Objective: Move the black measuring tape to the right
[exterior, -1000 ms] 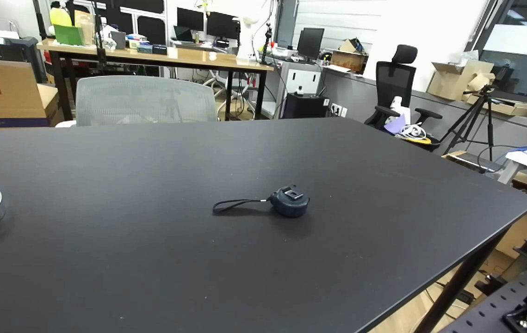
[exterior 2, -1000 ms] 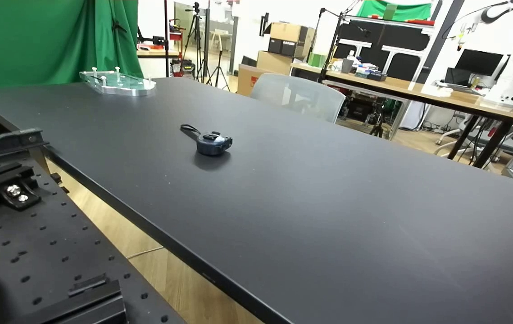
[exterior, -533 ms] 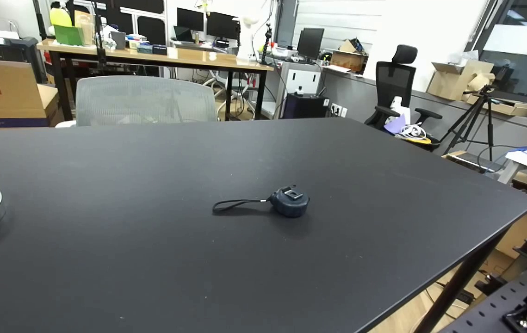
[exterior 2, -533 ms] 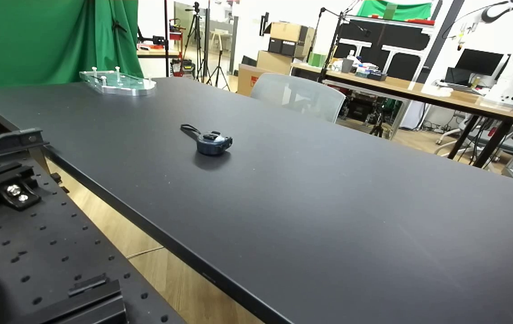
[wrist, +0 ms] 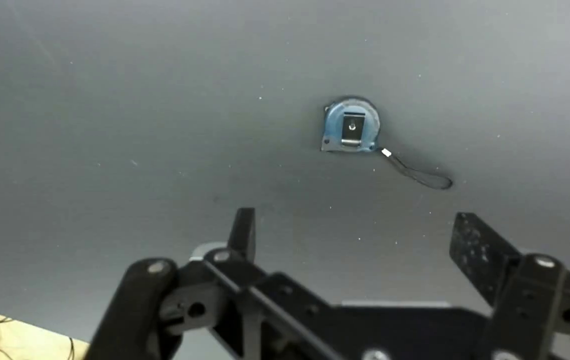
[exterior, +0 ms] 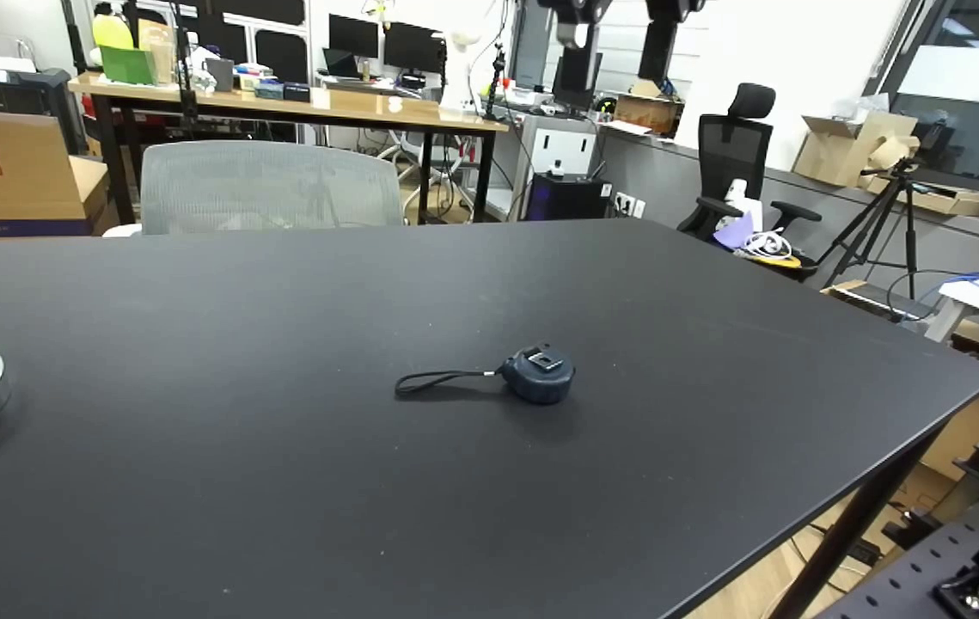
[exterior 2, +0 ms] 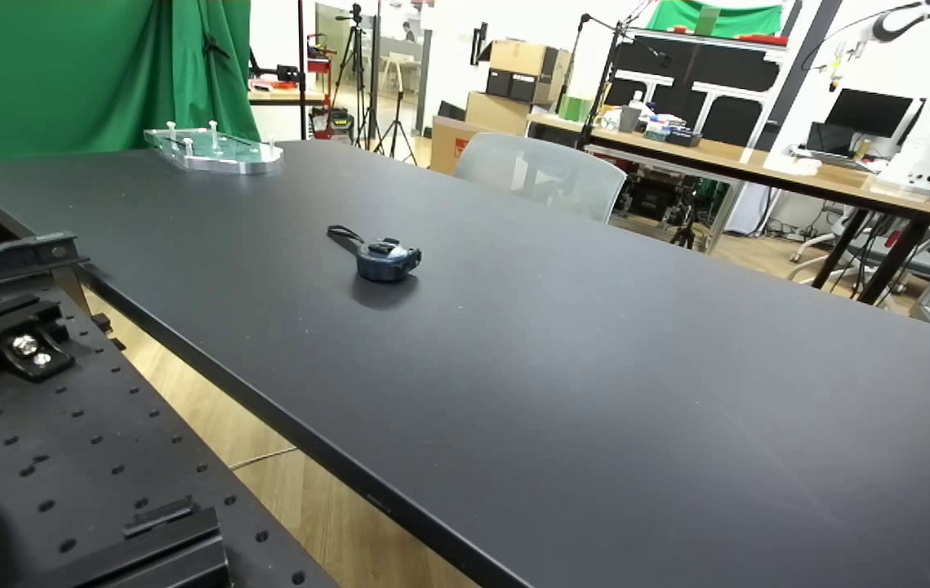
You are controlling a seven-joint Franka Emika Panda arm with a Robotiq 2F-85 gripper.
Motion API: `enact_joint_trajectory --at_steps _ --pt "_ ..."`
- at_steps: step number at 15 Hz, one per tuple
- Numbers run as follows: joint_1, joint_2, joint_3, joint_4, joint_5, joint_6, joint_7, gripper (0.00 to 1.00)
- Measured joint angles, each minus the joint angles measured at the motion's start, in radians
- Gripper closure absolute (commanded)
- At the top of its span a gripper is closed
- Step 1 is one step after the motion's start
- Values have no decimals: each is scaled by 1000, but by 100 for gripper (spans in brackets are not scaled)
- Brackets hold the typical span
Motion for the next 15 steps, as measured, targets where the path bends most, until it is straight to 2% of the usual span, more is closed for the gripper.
enact_joint_trajectory --at_steps 3,6,12,15 --pt "25 73 -18 -29 77 123 -73 0" --pt "47 128 -49 -42 151 172 -155 0" --pt "43 142 -51 -47 134 181 -152 0" --pt "33 168 -51 -73 133 242 -140 0"
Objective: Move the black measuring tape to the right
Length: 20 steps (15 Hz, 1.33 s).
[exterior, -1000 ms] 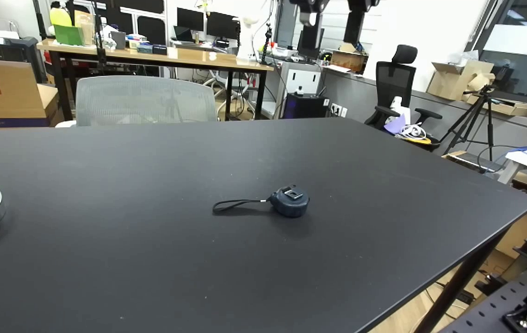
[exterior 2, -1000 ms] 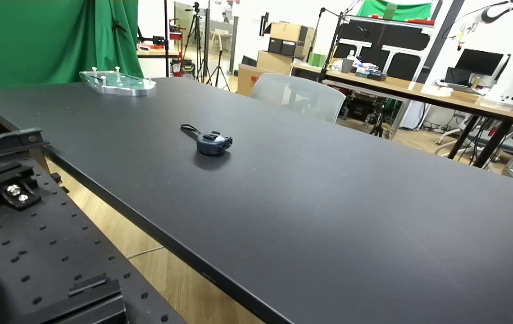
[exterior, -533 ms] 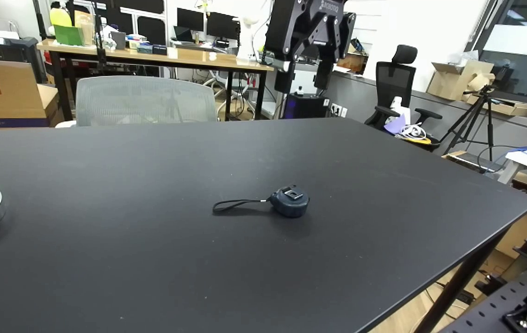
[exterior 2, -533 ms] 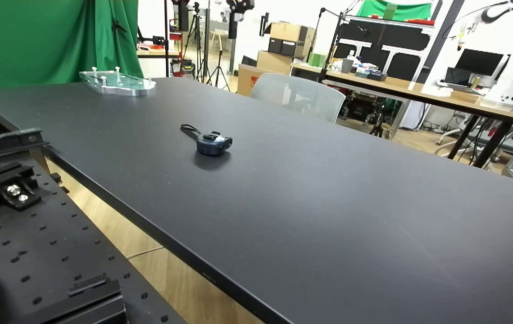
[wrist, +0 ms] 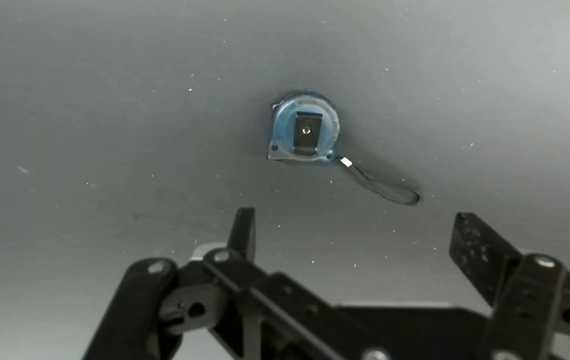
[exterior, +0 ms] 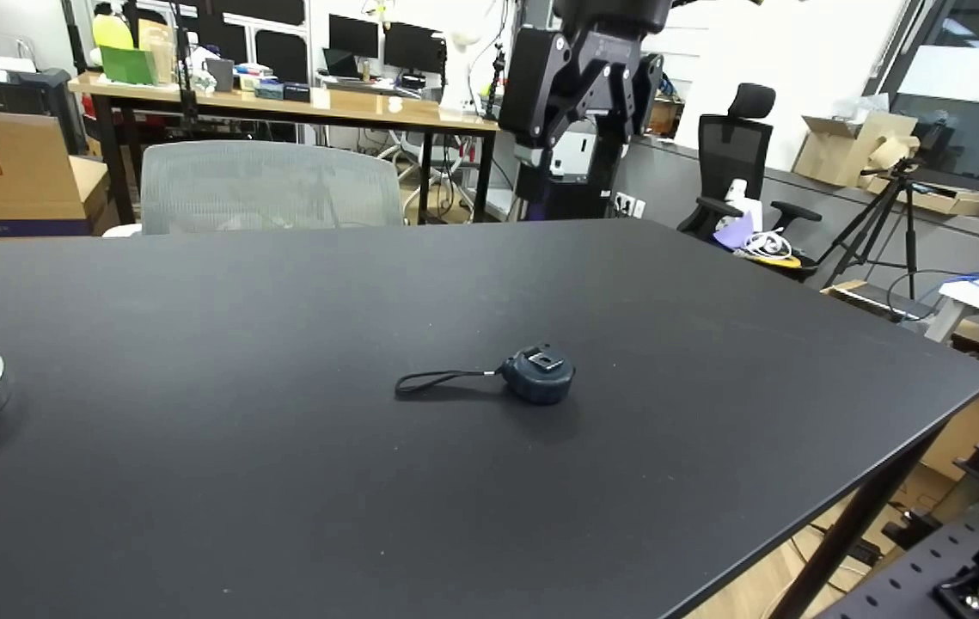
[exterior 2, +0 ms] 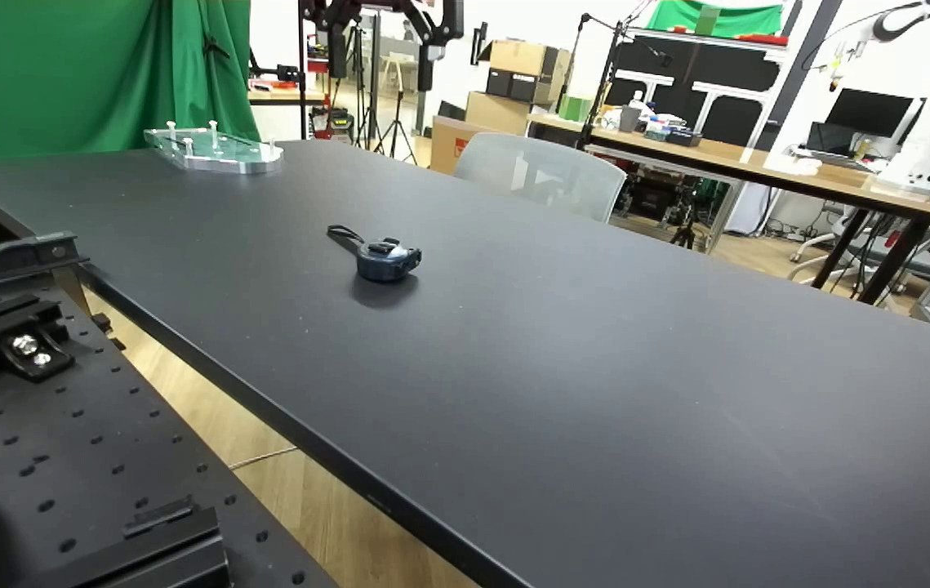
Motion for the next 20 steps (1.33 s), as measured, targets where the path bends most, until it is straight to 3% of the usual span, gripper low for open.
enact_joint_trajectory --at_steps 8,20 --pt "-22 158 2 -37 -37 167 31 0" --pt "-53 396 -23 3 -42 273 69 0"
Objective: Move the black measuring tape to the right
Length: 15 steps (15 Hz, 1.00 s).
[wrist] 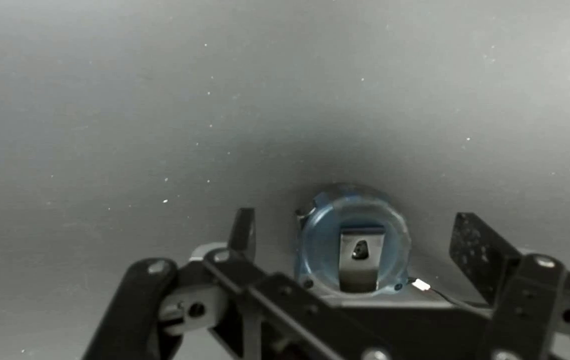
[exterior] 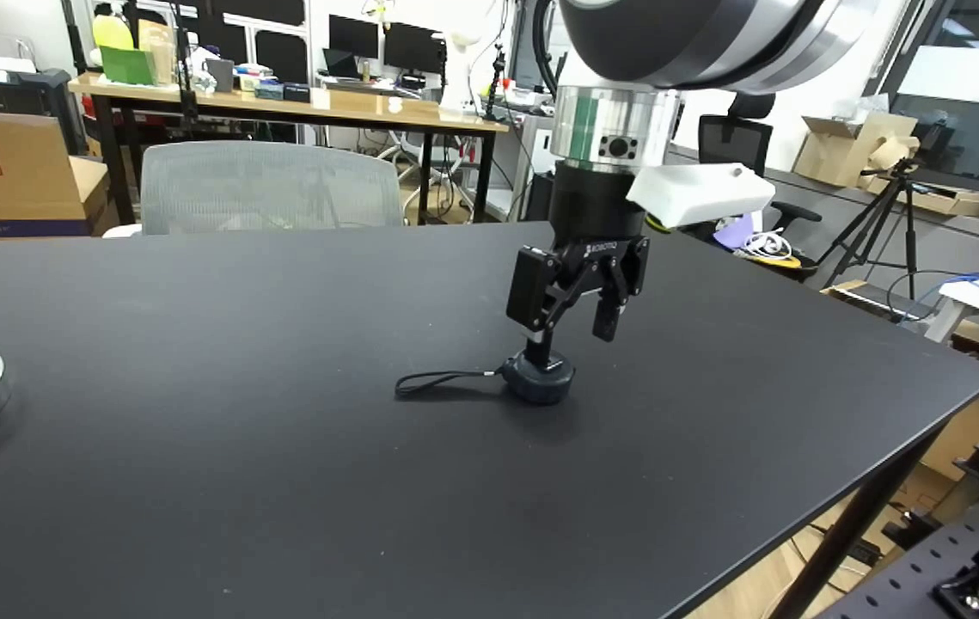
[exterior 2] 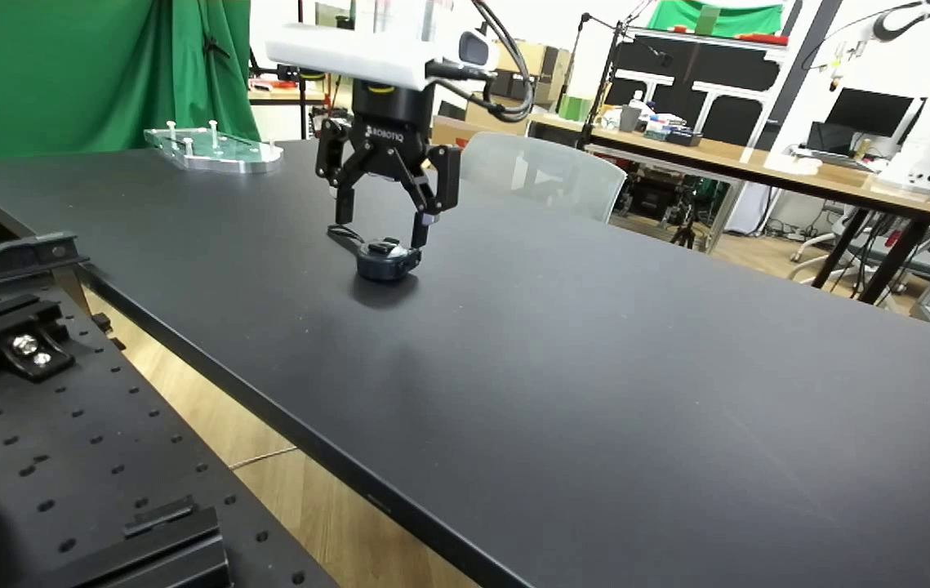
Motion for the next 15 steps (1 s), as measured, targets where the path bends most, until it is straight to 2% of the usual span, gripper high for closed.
enact_joint_trajectory --at_steps 7,15 --pt "6 76 -29 57 -72 29 63 0" --pt "47 124 -32 85 -97 29 72 0"
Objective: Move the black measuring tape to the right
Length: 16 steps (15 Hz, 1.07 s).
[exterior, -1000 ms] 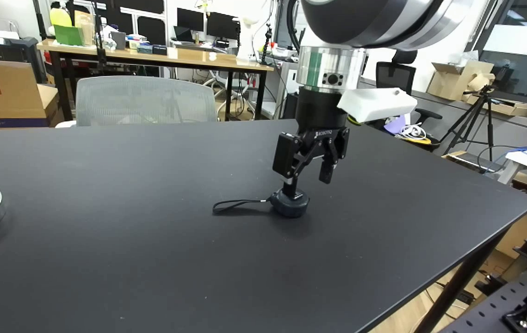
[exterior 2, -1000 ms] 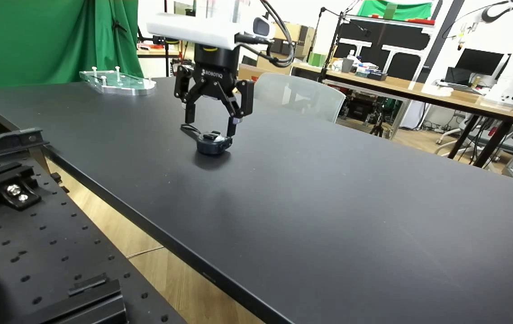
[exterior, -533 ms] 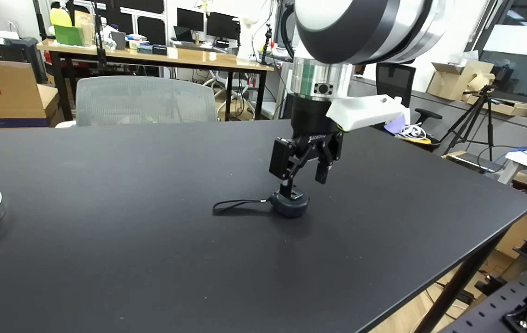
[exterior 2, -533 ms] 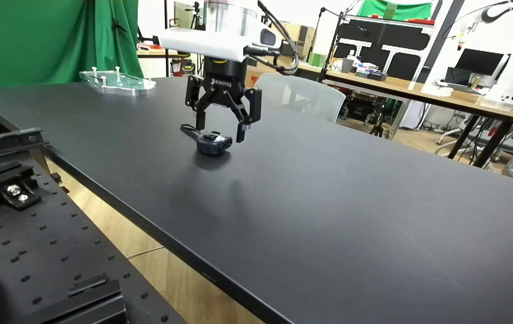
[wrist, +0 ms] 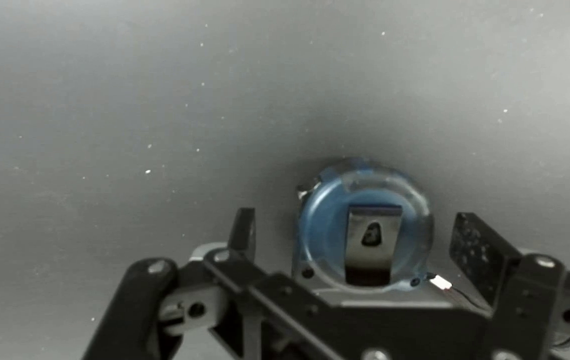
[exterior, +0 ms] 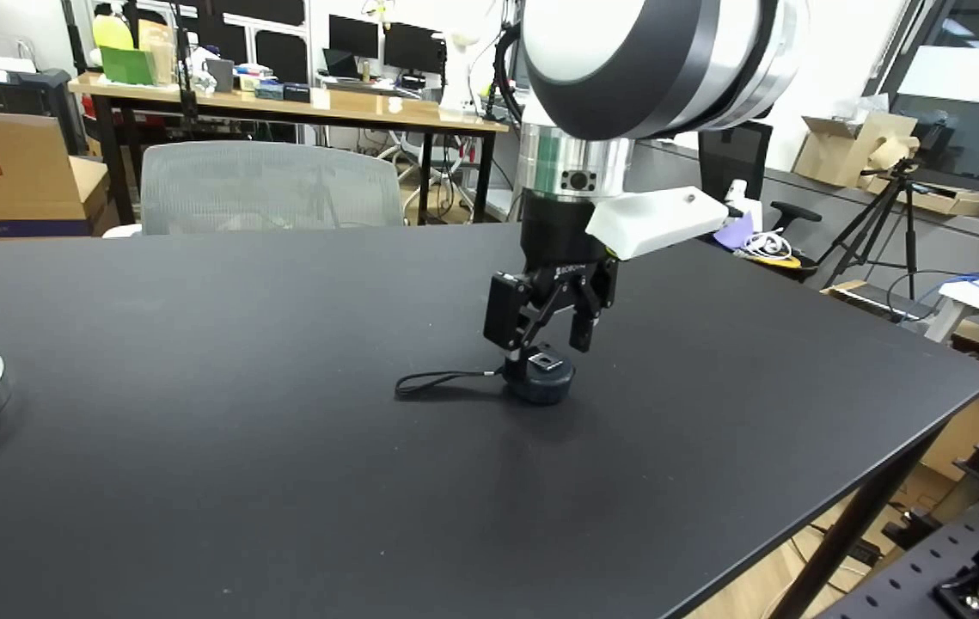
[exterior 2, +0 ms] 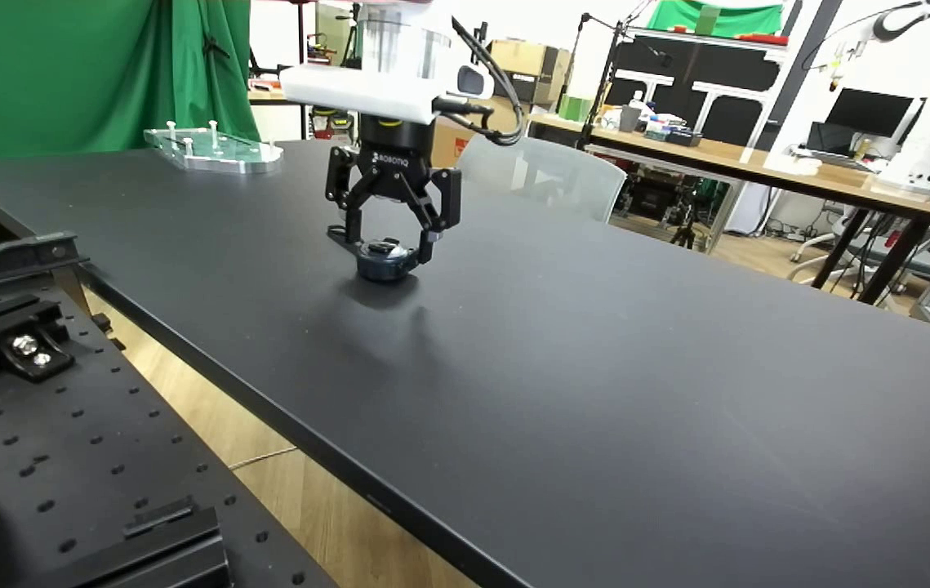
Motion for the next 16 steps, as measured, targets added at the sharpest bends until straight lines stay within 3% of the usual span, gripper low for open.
enact_joint_trajectory --at_steps 1,3,6,16 --pt "5 4 -2 1 -2 0 1 25" --pt "15 13 -8 6 -17 0 6 31" --pt "23 27 -16 15 -24 0 7 55" --pt "7 32 -24 52 -17 -3 7 58"
